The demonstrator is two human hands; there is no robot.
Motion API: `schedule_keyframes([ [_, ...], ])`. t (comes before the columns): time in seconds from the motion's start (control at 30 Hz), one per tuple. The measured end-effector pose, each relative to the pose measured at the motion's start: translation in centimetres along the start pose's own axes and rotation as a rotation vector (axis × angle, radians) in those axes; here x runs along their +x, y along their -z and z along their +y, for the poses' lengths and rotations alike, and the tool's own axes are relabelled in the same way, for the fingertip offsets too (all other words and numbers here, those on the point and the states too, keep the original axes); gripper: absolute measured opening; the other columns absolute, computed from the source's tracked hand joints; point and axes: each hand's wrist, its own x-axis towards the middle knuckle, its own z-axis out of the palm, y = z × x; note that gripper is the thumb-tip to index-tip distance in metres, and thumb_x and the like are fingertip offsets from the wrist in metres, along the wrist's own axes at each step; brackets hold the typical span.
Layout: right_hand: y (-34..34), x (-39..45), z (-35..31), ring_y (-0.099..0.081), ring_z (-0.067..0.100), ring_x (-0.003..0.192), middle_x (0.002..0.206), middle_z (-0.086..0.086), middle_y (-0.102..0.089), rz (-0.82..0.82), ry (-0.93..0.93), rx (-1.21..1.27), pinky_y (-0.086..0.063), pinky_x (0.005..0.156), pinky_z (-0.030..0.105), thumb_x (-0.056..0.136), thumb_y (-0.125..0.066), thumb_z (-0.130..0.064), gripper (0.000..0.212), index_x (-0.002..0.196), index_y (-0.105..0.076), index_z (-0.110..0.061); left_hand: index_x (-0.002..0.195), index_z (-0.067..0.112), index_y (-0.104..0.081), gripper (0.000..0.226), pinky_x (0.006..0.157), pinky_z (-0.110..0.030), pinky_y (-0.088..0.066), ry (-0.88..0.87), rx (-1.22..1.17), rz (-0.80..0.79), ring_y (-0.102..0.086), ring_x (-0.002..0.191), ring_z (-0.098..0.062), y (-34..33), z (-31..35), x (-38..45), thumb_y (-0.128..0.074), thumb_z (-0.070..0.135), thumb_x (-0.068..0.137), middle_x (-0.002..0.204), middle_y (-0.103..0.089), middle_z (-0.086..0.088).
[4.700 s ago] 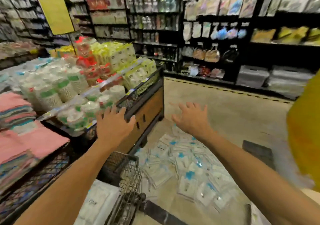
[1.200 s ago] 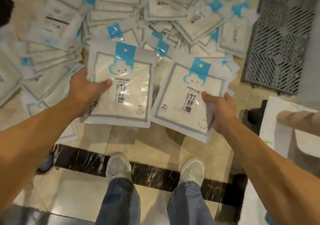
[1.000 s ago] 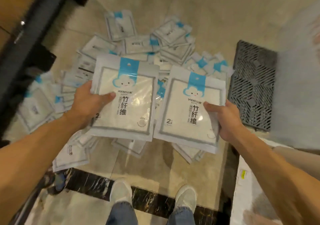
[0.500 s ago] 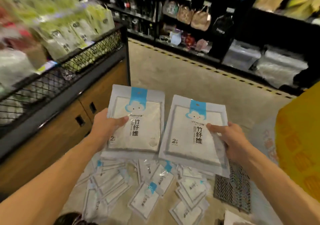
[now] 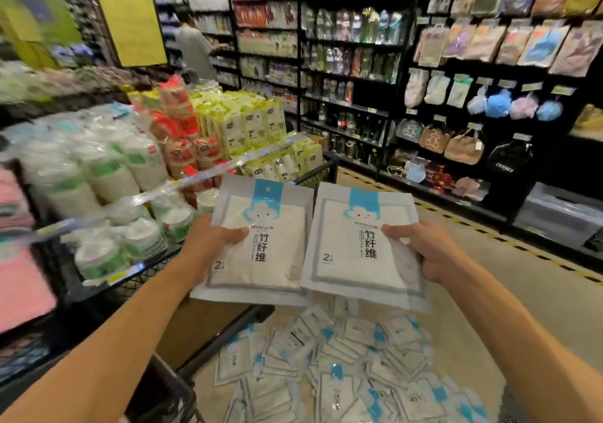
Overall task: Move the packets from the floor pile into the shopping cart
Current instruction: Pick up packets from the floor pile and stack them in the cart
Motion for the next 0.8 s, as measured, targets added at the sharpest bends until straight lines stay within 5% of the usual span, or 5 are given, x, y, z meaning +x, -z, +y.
schedule_keyframes([
  [0.13,-3.0,-0.9,-1.1,-0.077,0.04,0.09,0.102,0.019,-0.078,-0.19,0.016,-0.048,-0.064,0.072,0.051,0.086,-0.078,-0.003,0.047,0.128,-0.057,-0.004,0.097,0.013,-0.071,0.024,0.073,-0.042,-0.061,0.013,-0.038,0.17,-0.077,0.077,-0.029,3.9,0.4,-5.3,-0.081,0.003,0.079,0.084,-0.079,-0.008],
  [0.33,-7.8,-4.3,-0.4,-0.077,0.037,0.089,0.1,0.019,-0.078,-0.407,0.09,-0.119,-0.063,0.079,0.052,0.086,-0.076,0.004,0.022,0.105,-0.069,-0.003,0.105,0.006,-0.071,0.03,0.08,-0.051,-0.061,0.072,-0.093,0.448,-0.076,0.083,-0.037,10.1,-1.3,-15.1,-0.081,0.001,0.078,0.09,-0.078,-0.016],
  [0.57,-16.0,-10.3,2.8,-0.078,0.034,0.088,0.099,0.015,-0.079,-0.674,0.076,-0.199,-0.064,0.075,0.05,0.087,-0.076,0.002,0.032,0.117,-0.069,-0.003,0.098,0.008,-0.07,0.023,0.064,-0.036,-0.057,0.086,-0.1,0.717,-0.074,0.072,-0.03,18.3,-3.1,-27.4,-0.081,-0.001,0.079,0.085,-0.077,-0.013],
  [0.67,-20.2,-13.7,4.7,-0.078,0.033,0.085,0.098,0.016,-0.079,-0.766,0.055,-0.204,-0.063,0.061,0.042,0.086,-0.076,0.004,0.035,0.118,-0.066,-0.003,0.097,0.008,-0.069,0.021,0.069,-0.036,-0.058,0.087,-0.096,0.789,-0.074,0.076,-0.028,22.3,-4.3,-32.0,-0.079,-0.001,0.081,0.084,-0.077,-0.01],
  [0.8,-26.1,-17.4,7.4,-0.078,0.037,0.086,0.098,0.017,-0.079,-0.826,0.043,-0.247,-0.064,0.071,0.05,0.083,-0.079,0.003,0.038,0.118,-0.066,-0.003,0.101,0.007,-0.071,0.023,0.075,-0.041,-0.059,0.112,-0.108,0.835,-0.075,0.086,-0.032,28.0,-6.9,-36.3,-0.08,0.001,0.08,0.085,-0.079,-0.009],
])
